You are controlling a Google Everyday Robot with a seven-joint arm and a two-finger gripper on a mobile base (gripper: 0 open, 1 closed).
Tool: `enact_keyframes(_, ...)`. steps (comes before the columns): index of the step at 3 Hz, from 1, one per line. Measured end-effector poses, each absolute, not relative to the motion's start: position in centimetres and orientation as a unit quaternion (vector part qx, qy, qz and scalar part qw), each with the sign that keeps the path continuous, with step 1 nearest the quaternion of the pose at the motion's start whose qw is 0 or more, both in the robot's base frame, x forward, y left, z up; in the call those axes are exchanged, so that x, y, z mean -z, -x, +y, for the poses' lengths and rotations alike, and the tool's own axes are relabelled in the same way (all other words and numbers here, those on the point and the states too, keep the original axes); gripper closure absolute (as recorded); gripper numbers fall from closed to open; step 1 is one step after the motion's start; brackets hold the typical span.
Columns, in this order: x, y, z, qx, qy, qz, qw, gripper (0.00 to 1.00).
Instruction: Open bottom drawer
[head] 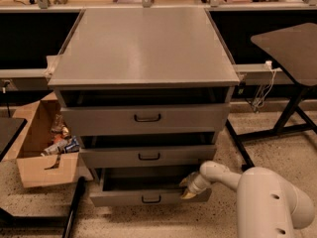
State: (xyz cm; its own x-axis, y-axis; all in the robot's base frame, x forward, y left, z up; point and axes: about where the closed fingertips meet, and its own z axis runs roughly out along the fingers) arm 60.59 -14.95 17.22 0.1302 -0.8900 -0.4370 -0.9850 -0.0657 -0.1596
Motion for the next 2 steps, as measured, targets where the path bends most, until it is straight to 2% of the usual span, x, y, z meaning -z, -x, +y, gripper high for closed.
enact_keyframes(1, -17.22, -60.59, -14.95, -0.112, 0.721, 0.65, 0.212, 0.86)
enact_keyframes(2, -17.21, -60.59, -14.95, -0.112, 0.721, 0.65, 0.212, 0.62)
